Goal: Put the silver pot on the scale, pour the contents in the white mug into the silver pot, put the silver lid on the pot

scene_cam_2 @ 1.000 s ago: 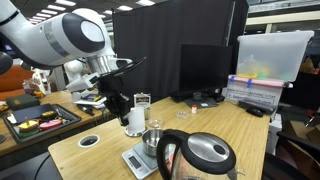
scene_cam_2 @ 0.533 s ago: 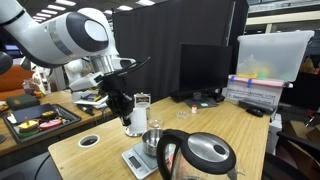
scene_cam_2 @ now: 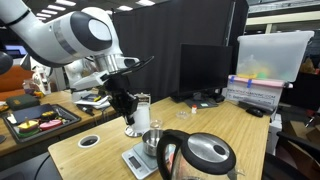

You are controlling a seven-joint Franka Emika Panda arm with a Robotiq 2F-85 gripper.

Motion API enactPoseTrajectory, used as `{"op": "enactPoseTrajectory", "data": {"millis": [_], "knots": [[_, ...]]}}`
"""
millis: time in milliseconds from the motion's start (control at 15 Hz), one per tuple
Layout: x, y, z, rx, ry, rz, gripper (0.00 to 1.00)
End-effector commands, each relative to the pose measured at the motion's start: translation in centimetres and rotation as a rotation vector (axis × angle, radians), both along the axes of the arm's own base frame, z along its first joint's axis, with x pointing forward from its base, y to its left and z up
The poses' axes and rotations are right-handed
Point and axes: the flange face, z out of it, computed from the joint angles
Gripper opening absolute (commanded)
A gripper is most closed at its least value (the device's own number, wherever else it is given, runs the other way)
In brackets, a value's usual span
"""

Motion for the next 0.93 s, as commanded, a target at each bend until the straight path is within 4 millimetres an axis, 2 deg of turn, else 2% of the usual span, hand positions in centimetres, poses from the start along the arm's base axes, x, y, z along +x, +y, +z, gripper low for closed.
{"op": "enactPoseTrajectory", "data": {"millis": [0, 333, 600, 867], "knots": [[3.1, -1.7, 0.3, -0.036, 0.065, 0.066, 0.02], [6.6, -3.3, -0.1, -0.175, 0.209, 0.217, 0.02], [9.0, -4.2, 0.5, -0.338, 0.277, 0.345, 0.02], [10.2, -4.1, 0.3, -0.453, 0.325, 0.482, 0.02]]}}
